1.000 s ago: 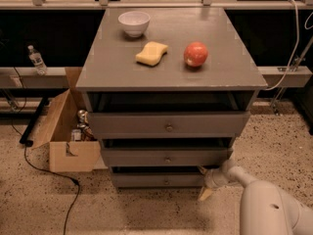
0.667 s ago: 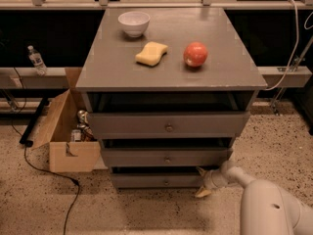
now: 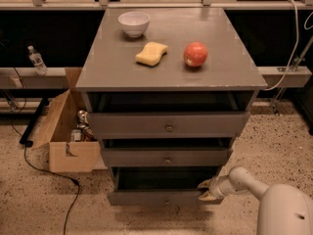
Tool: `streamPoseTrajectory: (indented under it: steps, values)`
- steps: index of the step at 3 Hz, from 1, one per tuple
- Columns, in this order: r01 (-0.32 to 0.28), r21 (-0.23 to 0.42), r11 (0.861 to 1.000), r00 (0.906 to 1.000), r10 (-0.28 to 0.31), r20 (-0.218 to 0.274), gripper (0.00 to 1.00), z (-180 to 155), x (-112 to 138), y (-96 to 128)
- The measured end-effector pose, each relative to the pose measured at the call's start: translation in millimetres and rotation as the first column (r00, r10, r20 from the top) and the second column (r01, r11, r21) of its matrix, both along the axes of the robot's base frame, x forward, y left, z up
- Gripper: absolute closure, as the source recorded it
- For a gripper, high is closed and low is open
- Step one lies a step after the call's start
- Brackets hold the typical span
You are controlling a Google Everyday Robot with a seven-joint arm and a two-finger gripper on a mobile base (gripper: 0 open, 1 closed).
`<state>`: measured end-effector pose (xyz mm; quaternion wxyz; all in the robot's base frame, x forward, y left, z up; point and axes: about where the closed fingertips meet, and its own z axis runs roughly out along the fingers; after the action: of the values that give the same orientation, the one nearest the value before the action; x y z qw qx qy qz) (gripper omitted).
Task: Open bottom drawer
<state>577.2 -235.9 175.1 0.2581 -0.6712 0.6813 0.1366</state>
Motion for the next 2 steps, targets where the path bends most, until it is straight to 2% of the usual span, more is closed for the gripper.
streamPoseTrajectory:
  steps: [1, 2]
  values:
    - [-0.013, 0.032, 0.999, 0.9999, 0.013, -0.010, 1.00, 9.7, -15.4, 1.6]
    - [-0.013, 0.032, 0.999, 0.9999, 0.013, -0.010, 0.84, 9.7, -15.4, 1.6]
